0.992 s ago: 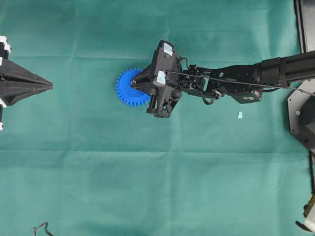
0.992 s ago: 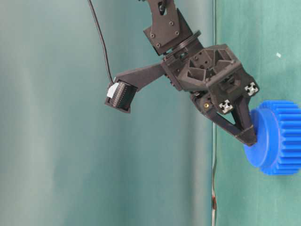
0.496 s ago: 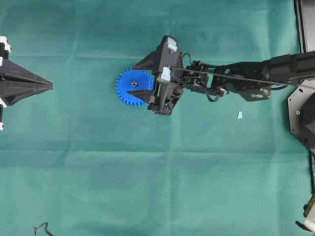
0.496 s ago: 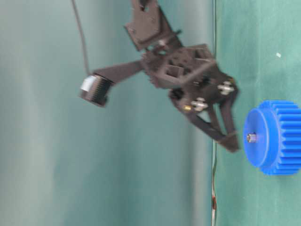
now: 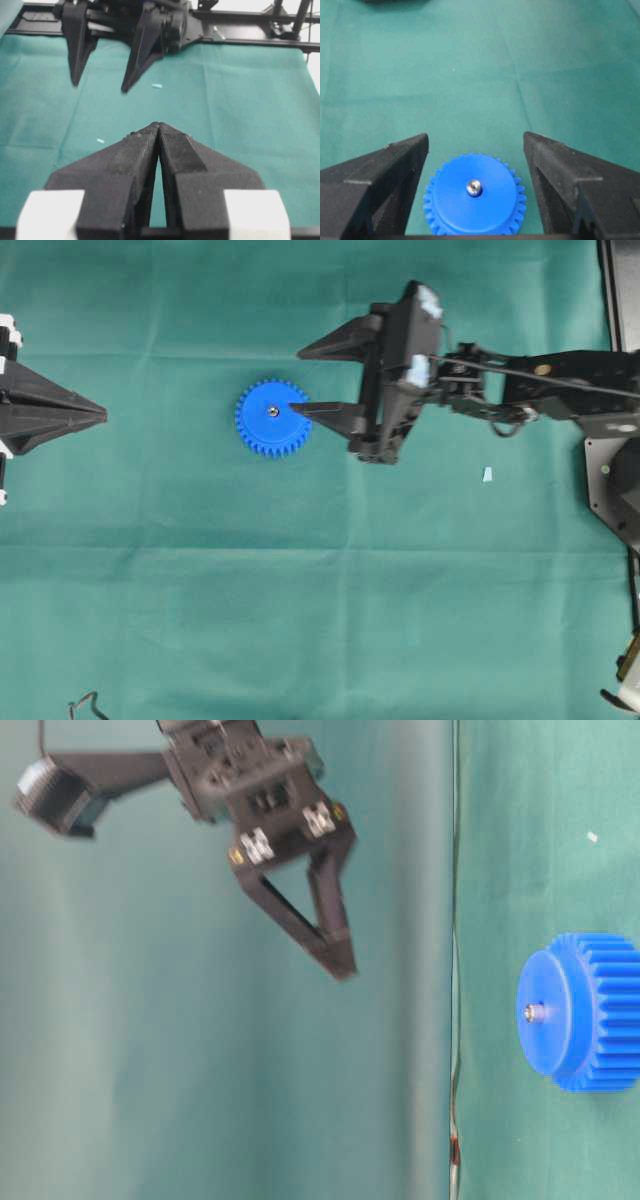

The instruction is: Insert the shaft into the center hole of the gear.

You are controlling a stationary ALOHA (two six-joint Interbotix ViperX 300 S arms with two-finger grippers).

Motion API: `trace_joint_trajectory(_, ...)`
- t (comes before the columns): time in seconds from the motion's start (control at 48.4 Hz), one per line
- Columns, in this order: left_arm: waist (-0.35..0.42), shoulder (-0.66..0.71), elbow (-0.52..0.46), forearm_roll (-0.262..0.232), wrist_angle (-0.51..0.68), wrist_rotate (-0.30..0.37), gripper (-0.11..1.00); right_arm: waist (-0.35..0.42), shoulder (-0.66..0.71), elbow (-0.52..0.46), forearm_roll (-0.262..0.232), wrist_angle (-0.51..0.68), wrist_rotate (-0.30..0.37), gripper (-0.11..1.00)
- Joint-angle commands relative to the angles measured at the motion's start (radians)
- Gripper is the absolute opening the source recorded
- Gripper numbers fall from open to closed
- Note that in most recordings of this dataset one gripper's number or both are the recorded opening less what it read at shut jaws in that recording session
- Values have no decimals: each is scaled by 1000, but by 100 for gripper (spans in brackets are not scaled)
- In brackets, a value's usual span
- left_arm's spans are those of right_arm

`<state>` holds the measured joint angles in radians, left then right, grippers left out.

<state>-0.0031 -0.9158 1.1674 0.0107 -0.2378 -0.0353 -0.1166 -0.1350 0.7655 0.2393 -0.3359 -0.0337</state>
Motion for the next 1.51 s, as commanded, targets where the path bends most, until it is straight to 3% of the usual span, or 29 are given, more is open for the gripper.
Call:
trace_joint_trajectory(0.0, -2, 3, -25, 3, -6, -2, 0, -2, -72, 18, -3, -6, -2, 79)
trace_joint_trajectory(0.62, -2, 2, -23, 3, 3, 0, 0, -2, -410, 261, -5, 0, -2, 79)
trace_joint_trajectory(1.488, -2, 0, -23, 2, 5, -2, 0, -2, -430, 287, -6, 2, -3, 78)
